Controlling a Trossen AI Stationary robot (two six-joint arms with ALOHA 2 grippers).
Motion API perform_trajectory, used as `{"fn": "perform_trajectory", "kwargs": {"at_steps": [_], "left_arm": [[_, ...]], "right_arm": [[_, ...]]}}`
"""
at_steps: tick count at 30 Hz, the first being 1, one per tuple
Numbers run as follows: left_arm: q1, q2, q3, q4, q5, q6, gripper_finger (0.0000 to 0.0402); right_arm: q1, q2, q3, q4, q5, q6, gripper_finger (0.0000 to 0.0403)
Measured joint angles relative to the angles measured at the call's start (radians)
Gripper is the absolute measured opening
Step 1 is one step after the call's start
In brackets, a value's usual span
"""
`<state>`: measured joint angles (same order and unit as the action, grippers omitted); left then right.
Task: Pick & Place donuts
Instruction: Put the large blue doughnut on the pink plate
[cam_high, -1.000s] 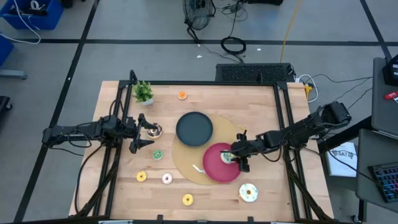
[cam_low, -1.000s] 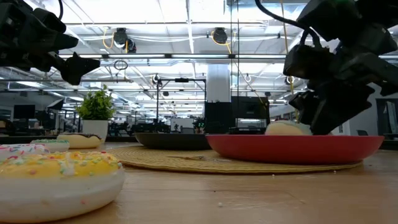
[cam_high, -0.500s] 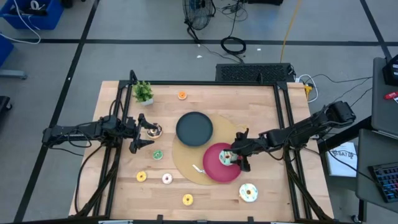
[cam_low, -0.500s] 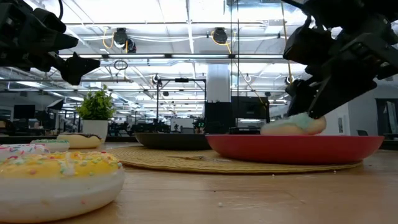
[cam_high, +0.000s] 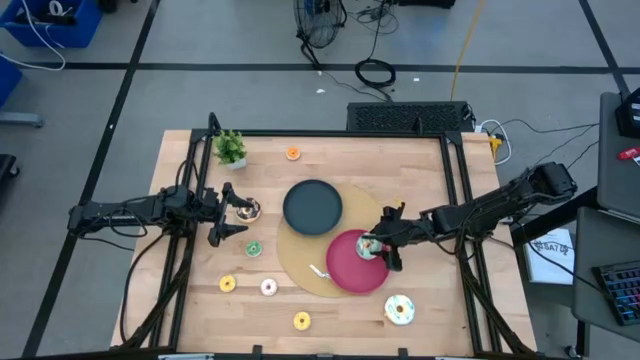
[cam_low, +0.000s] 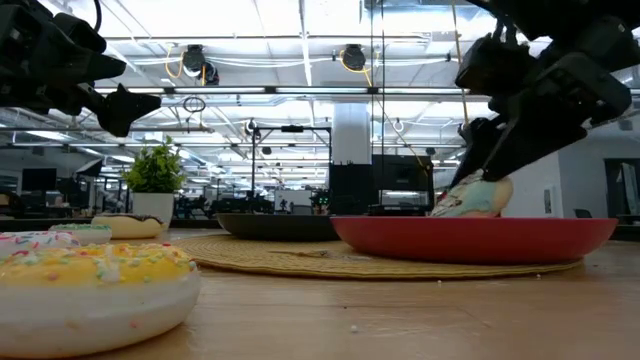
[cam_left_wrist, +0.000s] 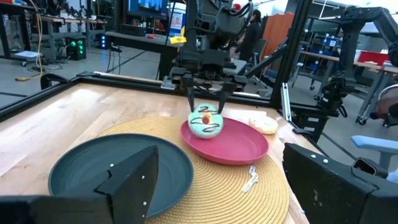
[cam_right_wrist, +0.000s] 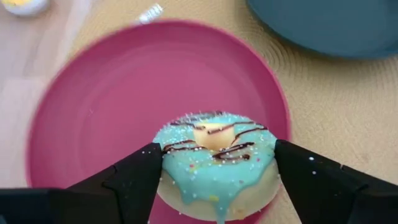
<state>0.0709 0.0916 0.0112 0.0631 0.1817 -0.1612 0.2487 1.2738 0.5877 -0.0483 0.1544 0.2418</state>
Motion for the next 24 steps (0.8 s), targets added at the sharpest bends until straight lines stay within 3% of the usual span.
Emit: {"fn": "perform_trajectory", "kwargs": {"at_steps": [10, 16, 24], "left_arm": [[0.0, 0.0, 0.0, 0.0, 0.0, 0.0, 0.0335], [0.0, 0.0, 0.0, 0.0, 0.0, 0.0, 0.0335], [0.0, 0.0, 0.0, 0.0, 0.0, 0.0, 0.0335]], "right_arm": [[0.0, 0.0, 0.0, -0.017, 0.0, 0.007, 0.0293], [0.0, 0.0, 0.0, 0.011, -0.002, 0.004, 0.0314], [0.0, 0.0, 0.0, 0.038, -0.069, 0.006, 0.0326]]}}
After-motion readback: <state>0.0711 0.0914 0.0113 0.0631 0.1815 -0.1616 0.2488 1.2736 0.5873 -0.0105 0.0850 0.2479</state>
